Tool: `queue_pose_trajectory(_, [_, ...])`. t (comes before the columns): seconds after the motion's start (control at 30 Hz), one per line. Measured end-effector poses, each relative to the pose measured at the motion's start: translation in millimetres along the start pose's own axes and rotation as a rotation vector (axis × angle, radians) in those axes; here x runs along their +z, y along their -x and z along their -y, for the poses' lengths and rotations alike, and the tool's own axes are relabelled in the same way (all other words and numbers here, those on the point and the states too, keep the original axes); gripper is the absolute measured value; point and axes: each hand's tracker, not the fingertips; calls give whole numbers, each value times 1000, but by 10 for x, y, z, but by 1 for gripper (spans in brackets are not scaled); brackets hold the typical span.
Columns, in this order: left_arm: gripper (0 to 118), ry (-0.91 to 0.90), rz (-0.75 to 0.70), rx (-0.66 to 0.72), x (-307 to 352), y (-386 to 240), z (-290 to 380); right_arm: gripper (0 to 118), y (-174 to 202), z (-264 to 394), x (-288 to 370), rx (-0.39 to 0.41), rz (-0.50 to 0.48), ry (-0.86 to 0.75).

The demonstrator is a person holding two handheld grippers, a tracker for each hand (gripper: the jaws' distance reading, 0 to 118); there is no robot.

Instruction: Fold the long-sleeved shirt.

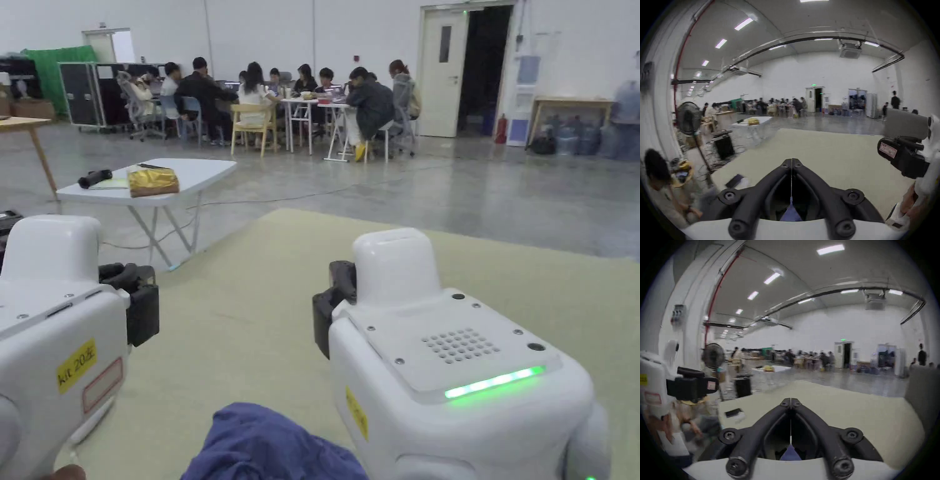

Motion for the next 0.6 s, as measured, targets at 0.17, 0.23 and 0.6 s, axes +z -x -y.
queue_pose_trajectory(0.17, [0, 58, -114, 17, 34, 490, 139, 0, 469, 118, -343, -34, -147, 64])
queue_pose_trajectory(0.23, [0, 78, -110, 26, -71, 571, 176, 0, 452, 143, -428, -56, -174, 121])
queue_pose_trajectory(0.6, [118, 416, 186, 118, -1678, 265, 1224, 0, -234, 439, -418, -125, 5, 271])
